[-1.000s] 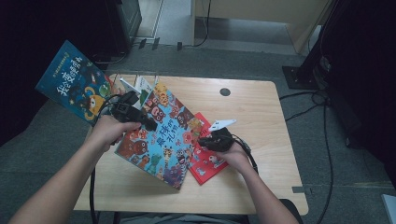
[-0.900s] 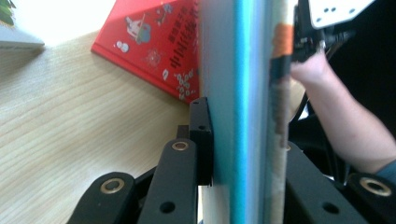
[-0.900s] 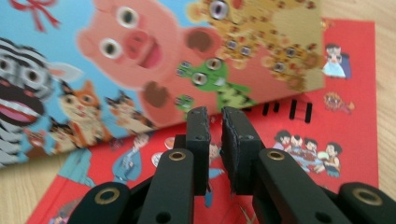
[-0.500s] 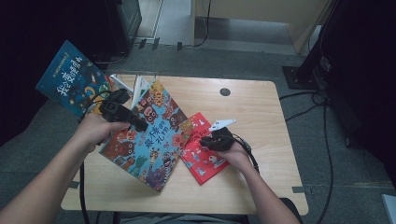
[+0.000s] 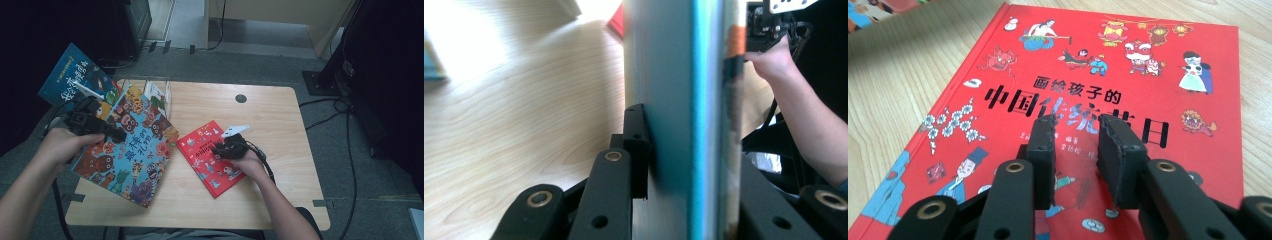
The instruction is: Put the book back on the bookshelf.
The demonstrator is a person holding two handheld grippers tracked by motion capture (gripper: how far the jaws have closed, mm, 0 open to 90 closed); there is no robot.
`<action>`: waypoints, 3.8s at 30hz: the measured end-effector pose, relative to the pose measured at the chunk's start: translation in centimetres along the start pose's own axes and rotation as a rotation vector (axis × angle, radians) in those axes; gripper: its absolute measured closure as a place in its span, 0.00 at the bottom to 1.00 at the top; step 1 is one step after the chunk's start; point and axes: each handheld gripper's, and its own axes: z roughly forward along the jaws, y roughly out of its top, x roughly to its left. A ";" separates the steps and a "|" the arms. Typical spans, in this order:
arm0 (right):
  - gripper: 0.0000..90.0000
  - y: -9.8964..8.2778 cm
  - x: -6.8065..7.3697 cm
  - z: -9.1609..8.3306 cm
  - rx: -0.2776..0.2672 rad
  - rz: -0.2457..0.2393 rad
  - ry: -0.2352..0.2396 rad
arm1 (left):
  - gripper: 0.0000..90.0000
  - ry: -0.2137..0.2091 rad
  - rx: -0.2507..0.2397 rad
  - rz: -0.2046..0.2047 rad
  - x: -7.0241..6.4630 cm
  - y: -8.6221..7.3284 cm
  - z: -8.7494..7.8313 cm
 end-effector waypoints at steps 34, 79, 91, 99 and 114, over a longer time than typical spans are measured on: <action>0.71 0.2 -0.5 0.3 -0.011 0.021 0.001 | 0.87 0.101 -0.157 -0.174 6.7 -5.3 -9.8; 0.67 -2.5 1.1 -2.8 -0.050 0.046 -0.093 | 0.88 0.227 -0.207 -0.169 10.7 9.8 -9.9; 0.67 -3.3 1.9 -2.9 -0.047 0.038 -0.119 | 0.91 0.278 -0.166 -0.160 11.0 10.8 -9.5; 0.68 -3.5 1.7 -3.1 -0.053 0.047 -0.123 | 0.91 0.275 -0.199 -0.163 10.9 10.2 -10.9; 0.68 -3.3 1.5 -2.7 -0.048 0.046 -0.105 | 0.90 0.298 -0.229 -0.177 11.0 12.3 -8.2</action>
